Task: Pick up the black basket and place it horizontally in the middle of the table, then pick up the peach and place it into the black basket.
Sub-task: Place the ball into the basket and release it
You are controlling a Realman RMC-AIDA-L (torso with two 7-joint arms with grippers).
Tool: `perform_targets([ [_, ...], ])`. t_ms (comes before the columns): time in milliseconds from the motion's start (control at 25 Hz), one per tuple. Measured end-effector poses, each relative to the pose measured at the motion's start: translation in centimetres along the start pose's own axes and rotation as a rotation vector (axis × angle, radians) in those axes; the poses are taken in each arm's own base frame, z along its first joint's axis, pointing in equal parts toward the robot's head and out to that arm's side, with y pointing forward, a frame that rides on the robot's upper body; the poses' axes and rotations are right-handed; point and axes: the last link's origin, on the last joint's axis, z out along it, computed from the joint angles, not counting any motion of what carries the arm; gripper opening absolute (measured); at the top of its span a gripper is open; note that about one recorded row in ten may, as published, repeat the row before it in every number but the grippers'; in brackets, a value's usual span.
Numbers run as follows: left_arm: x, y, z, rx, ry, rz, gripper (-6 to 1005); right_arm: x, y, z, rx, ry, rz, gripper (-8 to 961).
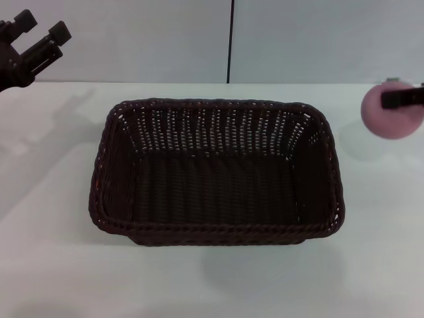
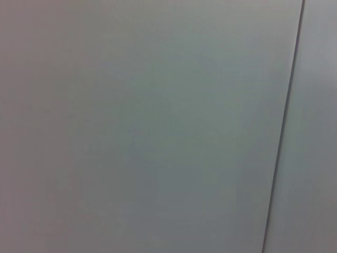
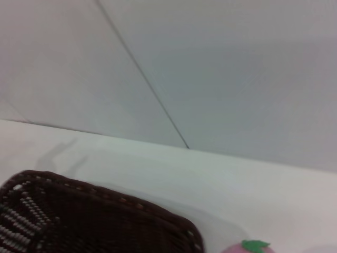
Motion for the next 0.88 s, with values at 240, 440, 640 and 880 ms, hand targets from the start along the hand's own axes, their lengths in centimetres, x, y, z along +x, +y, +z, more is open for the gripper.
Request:
perform_targets([
  [240, -0.3, 0.0, -0.4, 0.009, -0.004, -0.012, 770, -2.2, 4.5, 1.9, -0.170, -0.013, -0.134, 260],
  [440, -0.7, -0.1, -0.5, 0.014, -0.007, -0.028, 770, -3.2, 6.3, 5.8, -0.299, 0.061, -0.155, 224],
  [640, -0.8, 0.0, -0.8, 0.018, -0.007, -0.034, 770, -3.0, 7.5, 9.7, -0.406, 0.138, -0.204, 190],
  [880, -1.2, 0.1, -1.4, 0.016, 0.028, -0.091, 770, -2.8, 7.3, 10.0, -0.417, 0.108, -0.194, 333],
])
